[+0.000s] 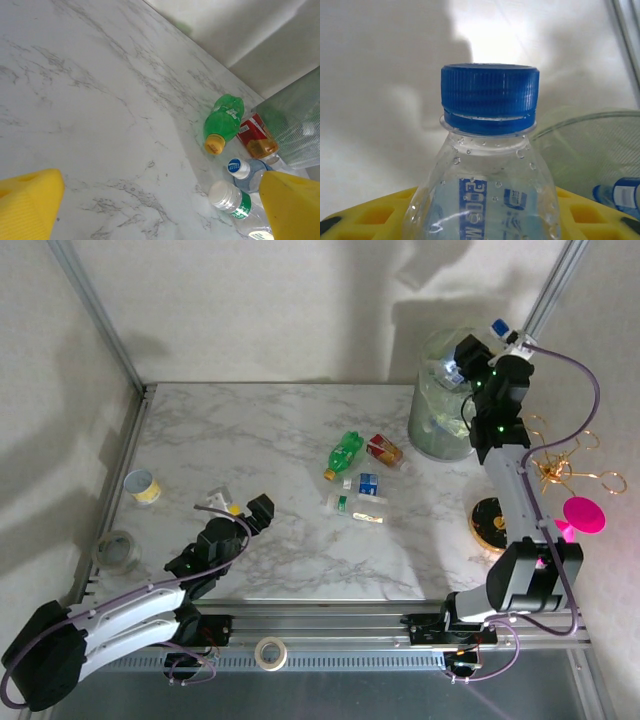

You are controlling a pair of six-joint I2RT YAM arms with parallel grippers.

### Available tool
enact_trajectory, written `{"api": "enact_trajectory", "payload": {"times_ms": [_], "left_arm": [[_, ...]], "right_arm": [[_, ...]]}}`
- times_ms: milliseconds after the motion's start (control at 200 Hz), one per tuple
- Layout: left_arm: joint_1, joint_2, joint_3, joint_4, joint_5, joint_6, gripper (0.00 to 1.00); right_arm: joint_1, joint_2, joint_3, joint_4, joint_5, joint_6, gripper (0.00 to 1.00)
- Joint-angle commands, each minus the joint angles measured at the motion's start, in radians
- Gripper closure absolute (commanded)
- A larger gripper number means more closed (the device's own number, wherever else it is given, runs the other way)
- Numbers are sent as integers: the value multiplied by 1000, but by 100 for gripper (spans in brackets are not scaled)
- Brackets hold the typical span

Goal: Put the plastic bottles in the bin

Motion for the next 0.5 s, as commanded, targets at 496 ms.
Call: {"api": "enact_trajectory", "payload": {"times_ms": [496], "left_arm": [[42,-38,-20,-28,37,17,0]], "right_arm": [[-24,236,210,-99,74,-19,40]]}}
